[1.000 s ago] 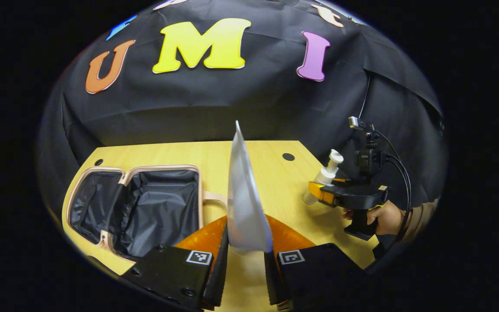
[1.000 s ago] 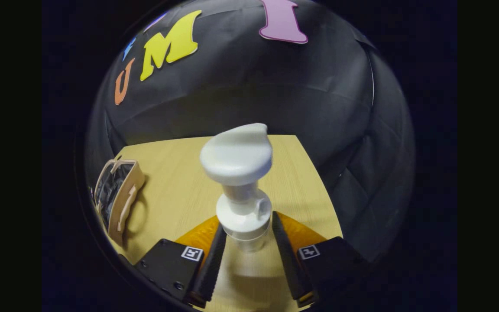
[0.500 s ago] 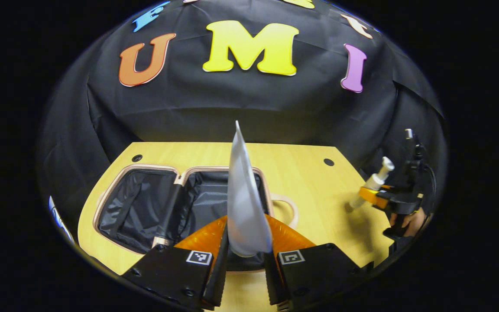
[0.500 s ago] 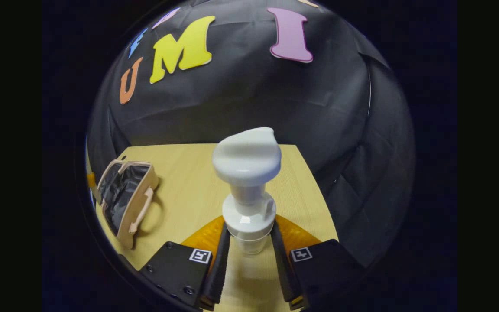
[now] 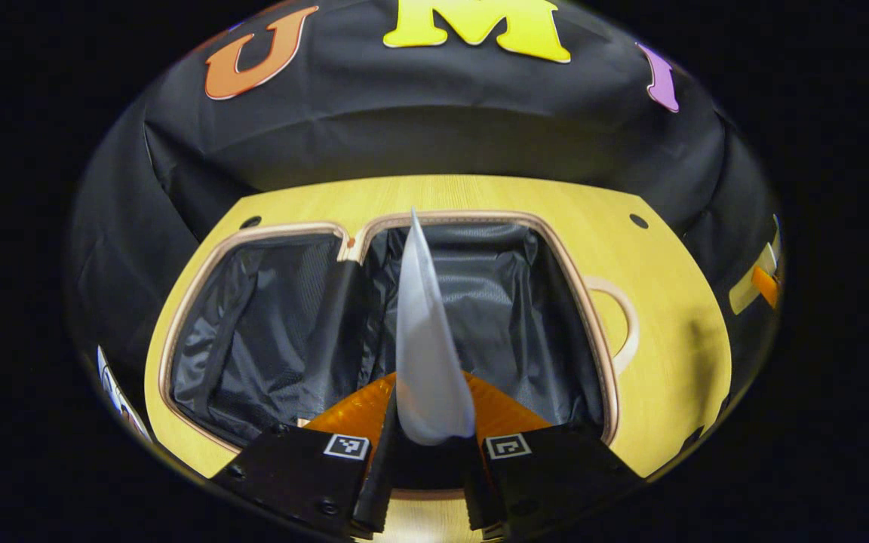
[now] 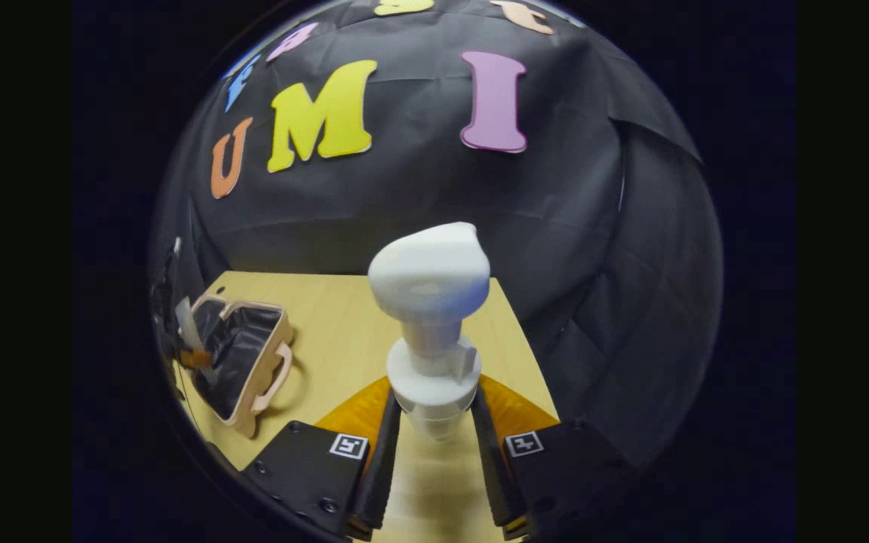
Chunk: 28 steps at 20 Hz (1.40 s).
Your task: First open the suitcase, pack the skin care products into it, and then close the suitcase.
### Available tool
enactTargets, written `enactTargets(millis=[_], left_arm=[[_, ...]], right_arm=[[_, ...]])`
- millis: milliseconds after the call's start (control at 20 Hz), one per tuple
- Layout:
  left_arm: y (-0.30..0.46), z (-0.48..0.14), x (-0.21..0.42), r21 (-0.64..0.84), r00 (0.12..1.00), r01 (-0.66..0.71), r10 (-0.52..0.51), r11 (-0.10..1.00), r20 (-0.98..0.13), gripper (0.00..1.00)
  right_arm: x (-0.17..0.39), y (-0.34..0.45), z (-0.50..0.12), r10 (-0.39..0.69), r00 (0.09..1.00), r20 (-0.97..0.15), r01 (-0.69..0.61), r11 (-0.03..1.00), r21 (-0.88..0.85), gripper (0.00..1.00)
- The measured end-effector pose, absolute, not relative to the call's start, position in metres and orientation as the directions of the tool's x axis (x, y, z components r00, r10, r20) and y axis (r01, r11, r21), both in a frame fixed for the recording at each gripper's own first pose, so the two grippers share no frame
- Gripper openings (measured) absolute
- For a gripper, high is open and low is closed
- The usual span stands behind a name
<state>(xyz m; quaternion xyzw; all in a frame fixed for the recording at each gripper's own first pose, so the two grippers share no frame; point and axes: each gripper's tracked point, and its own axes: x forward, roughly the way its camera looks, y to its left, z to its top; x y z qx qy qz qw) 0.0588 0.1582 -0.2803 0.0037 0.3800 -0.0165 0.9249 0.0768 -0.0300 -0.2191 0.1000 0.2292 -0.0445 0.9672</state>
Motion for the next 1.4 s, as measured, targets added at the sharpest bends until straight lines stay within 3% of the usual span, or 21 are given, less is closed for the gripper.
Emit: enactTargets(millis=[300, 850, 950, 1050, 1250, 1300, 1350, 1400], left_arm=[[0.163, -0.305, 0.074, 0.017, 0.669, 0.047, -0.019, 0.999, -0.743, 0.42], [0.158, -0.330, 0.084, -0.032, 0.611, 0.031, -0.044, 0.999, -0.790, 0.41], [0.159, -0.310, 0.085, -0.037, 0.662, 0.046, -0.058, 0.998, -0.748, 0.46], [0.164, -0.285, 0.083, -0.045, 0.716, 0.049, -0.066, 0.998, -0.695, 0.63], [0.208, -0.246, 0.059, -0.048, 0.788, -0.011, -0.021, 0.999, -0.616, 0.83], [0.224, -0.237, 0.052, -0.049, 0.807, -0.030, -0.005, 0.998, -0.591, 0.92], [0.236, -0.229, 0.047, -0.051, 0.824, -0.045, 0.009, 0.998, -0.566, 0.85], [0.248, -0.221, 0.041, -0.056, 0.841, -0.056, 0.017, 0.997, -0.541, 0.85]], right_arm=[[0.059, -0.015, -0.224, -0.055, 0.879, -0.474, 0.127, 0.984, 0.122, 0.46], [0.068, 0.072, -0.201, 0.087, 0.871, -0.483, -0.044, 0.994, 0.099, 0.47], [0.078, 0.098, -0.188, 0.123, 0.874, -0.470, -0.083, 0.991, 0.104, 0.49], [0.091, 0.135, -0.173, 0.176, 0.874, -0.452, -0.135, 0.983, 0.123, 0.49], [0.104, 0.234, -0.167, 0.306, 0.830, -0.467, -0.266, 0.952, 0.151, 0.49], [0.101, 0.257, -0.172, 0.336, 0.811, -0.480, -0.298, 0.942, 0.157, 0.49], [0.097, 0.277, -0.177, 0.360, 0.797, -0.486, -0.322, 0.933, 0.163, 0.49], [0.096, 0.293, -0.184, 0.378, 0.779, -0.500, -0.344, 0.925, 0.164, 0.49]])
